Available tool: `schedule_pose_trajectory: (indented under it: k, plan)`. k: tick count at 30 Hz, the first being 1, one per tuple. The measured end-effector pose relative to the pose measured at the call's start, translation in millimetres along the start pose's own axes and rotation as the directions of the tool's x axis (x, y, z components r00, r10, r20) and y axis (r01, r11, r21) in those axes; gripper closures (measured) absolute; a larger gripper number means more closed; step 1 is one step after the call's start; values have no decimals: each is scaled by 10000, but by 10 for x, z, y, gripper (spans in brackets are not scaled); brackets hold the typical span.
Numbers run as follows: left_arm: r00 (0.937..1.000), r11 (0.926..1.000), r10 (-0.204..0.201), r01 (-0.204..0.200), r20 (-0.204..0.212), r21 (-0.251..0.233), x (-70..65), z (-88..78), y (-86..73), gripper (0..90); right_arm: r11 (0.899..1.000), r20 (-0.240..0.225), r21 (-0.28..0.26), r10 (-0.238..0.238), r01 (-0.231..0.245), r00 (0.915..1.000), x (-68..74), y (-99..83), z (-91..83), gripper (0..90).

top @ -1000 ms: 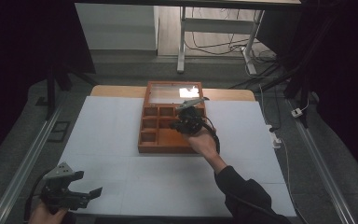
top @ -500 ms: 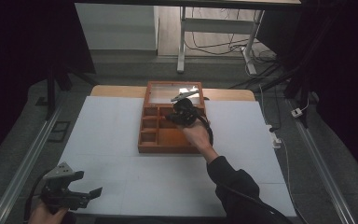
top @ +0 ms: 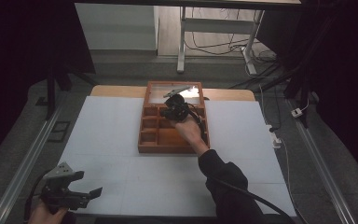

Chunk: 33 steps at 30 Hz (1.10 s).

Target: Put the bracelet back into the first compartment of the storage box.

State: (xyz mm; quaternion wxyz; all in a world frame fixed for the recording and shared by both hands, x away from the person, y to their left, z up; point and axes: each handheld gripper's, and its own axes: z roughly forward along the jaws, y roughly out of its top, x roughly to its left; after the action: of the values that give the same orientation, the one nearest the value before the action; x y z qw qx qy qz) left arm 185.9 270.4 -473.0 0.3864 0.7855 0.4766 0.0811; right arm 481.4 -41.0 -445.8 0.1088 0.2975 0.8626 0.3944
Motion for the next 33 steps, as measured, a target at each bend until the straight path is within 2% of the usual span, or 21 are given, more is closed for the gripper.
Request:
schedule_pose_trajectory:
  k: [6,10,13,16,18,19,33]
  plan:
    - [10000,10000,0,0,20,2,2,0,0,37,9998,154,98,-162,161,9997,-14,86,115,870]
    - [10000,10000,2,-2,15,-18,2,0,-2,37,9999,178,84,-100,98,9998,-11,132,195,870]
    - [10000,10000,5,-5,29,-19,2,0,-1,37,9994,336,225,-287,279,9990,3,175,257,869]
    - [10000,10000,34,-34,44,-13,1,-4,-2,37,9999,225,135,-21,18,9997,17,215,316,869]
    - [10000,10000,27,-27,48,-16,4,-4,-5,38,9999,214,112,55,-57,9998,22,231,358,869]
    - [10000,10000,22,-22,58,-22,5,-6,-5,37,9998,325,194,-56,50,9995,19,237,376,869]
    - [10000,10000,51,-51,75,-3,3,-3,-4,38,9968,693,796,52,-108,9976,-29,174,576,866]
